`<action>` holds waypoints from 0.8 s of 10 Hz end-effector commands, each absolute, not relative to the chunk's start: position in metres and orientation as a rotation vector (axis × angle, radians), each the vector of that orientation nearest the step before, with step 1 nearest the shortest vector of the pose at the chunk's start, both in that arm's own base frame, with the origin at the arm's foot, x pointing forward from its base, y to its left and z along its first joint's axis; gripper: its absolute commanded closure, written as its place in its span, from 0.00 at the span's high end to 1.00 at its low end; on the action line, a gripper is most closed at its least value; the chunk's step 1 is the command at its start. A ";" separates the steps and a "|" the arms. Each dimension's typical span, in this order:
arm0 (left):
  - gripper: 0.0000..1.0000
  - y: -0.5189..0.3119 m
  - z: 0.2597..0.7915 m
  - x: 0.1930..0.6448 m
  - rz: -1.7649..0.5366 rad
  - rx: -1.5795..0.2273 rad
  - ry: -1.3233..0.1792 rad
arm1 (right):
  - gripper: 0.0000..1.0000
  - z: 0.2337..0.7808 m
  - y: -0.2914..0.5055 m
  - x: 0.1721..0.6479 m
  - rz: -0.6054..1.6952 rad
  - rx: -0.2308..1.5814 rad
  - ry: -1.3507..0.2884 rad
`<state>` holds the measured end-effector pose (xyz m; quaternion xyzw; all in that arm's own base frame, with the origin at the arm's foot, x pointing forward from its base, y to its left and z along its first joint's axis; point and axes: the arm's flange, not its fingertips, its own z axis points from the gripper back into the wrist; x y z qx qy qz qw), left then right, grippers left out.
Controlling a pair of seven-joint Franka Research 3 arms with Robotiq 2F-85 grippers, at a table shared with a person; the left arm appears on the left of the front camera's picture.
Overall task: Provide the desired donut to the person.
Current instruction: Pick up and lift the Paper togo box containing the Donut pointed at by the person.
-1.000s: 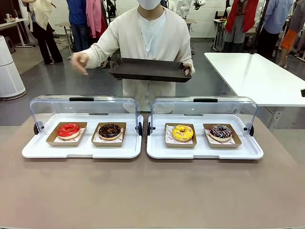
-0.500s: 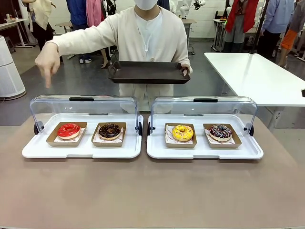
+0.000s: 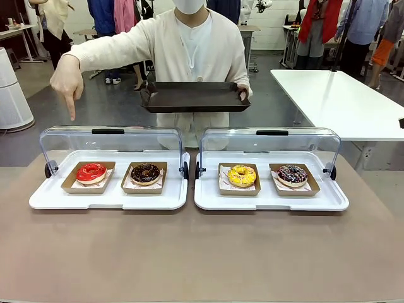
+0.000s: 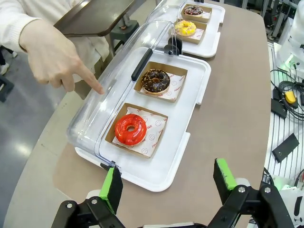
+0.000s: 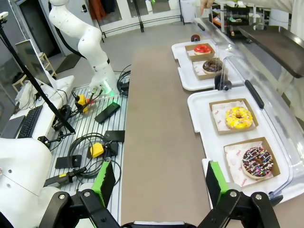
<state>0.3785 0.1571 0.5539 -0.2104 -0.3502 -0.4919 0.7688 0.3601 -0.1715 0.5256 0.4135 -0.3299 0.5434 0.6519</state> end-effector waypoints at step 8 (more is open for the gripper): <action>1.00 0.157 0.555 0.379 -1.057 -0.460 -0.771 | 1.00 0.526 -0.171 0.360 1.235 0.939 -0.751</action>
